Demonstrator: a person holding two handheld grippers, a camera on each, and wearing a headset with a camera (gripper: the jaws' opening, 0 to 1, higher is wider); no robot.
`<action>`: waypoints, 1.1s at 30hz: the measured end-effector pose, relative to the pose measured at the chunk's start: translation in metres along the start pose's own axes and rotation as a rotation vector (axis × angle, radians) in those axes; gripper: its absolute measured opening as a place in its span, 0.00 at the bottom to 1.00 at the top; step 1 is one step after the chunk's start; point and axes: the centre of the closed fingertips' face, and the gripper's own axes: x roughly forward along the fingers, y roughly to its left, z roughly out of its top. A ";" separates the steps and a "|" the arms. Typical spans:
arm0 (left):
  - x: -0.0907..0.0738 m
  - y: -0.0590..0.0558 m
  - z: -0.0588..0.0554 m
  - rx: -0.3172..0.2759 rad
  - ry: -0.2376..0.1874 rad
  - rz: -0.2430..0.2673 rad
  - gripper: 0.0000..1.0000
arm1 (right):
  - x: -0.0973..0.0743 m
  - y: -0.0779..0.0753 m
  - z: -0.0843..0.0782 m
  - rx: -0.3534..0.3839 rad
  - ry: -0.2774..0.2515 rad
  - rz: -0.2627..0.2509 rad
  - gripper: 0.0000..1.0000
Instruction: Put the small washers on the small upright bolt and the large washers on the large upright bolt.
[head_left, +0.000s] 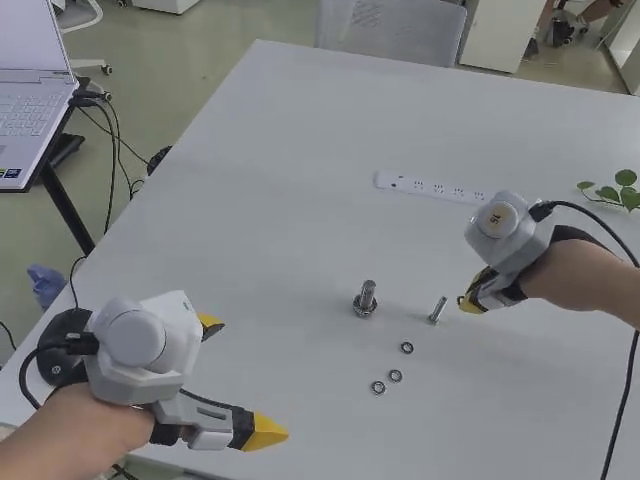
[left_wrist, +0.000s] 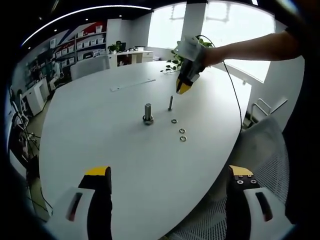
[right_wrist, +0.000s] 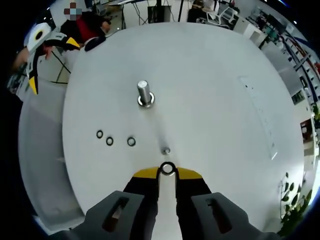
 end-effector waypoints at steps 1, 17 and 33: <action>0.000 0.000 0.000 0.000 0.000 0.001 0.96 | 0.000 0.001 0.002 -0.010 0.002 -0.004 0.12; 0.004 0.002 0.001 0.004 0.010 -0.013 0.94 | 0.007 0.014 0.017 -0.057 0.012 0.010 0.12; 0.006 0.003 -0.008 -0.007 0.026 -0.022 0.91 | 0.013 0.011 0.016 -0.045 0.018 0.016 0.12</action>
